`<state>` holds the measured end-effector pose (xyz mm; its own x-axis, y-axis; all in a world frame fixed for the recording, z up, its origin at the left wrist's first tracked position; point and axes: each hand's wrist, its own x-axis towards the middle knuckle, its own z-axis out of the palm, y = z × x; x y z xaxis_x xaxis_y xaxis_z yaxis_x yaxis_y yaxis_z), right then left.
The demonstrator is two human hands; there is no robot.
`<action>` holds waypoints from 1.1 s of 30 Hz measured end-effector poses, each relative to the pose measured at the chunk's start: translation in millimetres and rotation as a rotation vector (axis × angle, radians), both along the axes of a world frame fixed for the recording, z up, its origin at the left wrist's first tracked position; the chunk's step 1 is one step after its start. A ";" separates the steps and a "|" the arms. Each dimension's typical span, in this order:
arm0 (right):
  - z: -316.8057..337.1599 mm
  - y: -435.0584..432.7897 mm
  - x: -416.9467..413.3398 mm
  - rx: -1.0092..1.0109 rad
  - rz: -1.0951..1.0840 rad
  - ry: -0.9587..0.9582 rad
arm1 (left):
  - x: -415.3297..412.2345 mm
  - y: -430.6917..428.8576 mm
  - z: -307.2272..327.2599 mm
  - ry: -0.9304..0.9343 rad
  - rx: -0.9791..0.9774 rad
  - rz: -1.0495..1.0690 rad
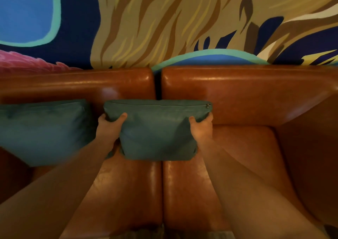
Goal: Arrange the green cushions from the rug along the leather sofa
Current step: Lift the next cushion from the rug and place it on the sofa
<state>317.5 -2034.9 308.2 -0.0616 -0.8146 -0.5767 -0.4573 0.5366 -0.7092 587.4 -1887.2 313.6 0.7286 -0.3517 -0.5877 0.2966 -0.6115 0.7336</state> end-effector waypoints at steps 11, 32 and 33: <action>62.0 48.6 -0.7 -0.121 0.347 0.138 | -46.5 52.2 60.0 -0.257 0.133 -0.465; 136.1 298.3 37.1 -0.348 0.536 0.492 | 12.0 245.7 152.1 -0.712 0.234 -1.126; 139.7 310.9 34.6 -0.354 0.520 0.495 | 11.9 255.0 156.7 -0.720 0.231 -1.144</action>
<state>352.1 -1724.0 447.9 0.1951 -0.9389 -0.2835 -0.8932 -0.0507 -0.4467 599.3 -1632.3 470.3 0.2676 -0.9041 -0.3332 -0.8511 -0.3838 0.3581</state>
